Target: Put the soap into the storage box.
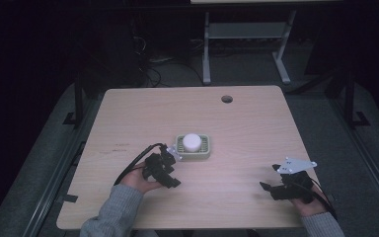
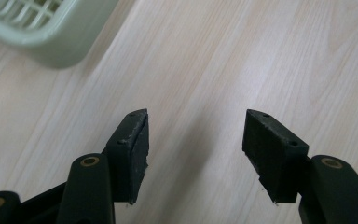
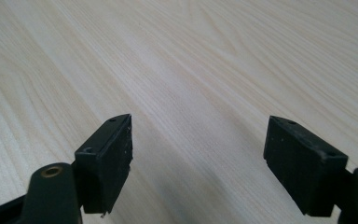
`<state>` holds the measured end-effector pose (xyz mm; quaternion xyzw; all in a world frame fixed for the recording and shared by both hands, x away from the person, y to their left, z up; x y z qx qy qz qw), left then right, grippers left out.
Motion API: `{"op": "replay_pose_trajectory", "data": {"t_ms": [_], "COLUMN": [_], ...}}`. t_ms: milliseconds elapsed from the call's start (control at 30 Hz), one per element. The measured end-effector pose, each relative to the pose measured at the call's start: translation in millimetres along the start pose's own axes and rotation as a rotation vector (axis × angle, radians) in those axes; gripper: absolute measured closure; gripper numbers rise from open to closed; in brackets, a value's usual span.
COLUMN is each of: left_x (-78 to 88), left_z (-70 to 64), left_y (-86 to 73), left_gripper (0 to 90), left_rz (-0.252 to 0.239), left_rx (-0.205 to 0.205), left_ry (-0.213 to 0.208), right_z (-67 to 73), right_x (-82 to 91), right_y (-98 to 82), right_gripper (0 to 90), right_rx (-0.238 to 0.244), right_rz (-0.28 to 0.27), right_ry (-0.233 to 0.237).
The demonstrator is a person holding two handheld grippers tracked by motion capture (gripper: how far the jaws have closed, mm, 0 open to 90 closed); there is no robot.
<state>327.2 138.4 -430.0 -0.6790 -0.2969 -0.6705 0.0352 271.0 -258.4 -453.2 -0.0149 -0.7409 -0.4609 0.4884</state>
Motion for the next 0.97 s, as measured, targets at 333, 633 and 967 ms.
{"op": "replay_pose_trajectory", "data": {"t_ms": [333,633,967], "left_x": [5.3,8.9,14.3], "left_z": [-2.2,-6.6,-11.1], "left_y": [-31.1,-58.9,-79.2], "left_gripper": [37.0,34.4,29.7], "left_rz": [-0.020,-0.039,-0.072], "left_rx": [0.025,0.052,0.078], "left_ry": [0.030,0.044,0.072], "right_z": [-0.2,1.2,2.5], "right_x": [0.0,0.9,2.5], "right_y": [-1.3,-1.7,-1.5], "right_gripper": [23.1,23.1,23.1], "right_rx": [0.000,0.001,-0.004], "right_rz": [0.001,0.002,-0.001], "right_ry": [-0.003,-0.010,-0.017]}}
Point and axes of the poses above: each handheld gripper's, and its own axes: x roughly backward along the jaws, y roughly out of its top, z roughly to its left, the point moved 1 cm from there along -x, roughly forward along the jaws, and after that the axes turned 3 degrees about z, right-handed, at the moved point
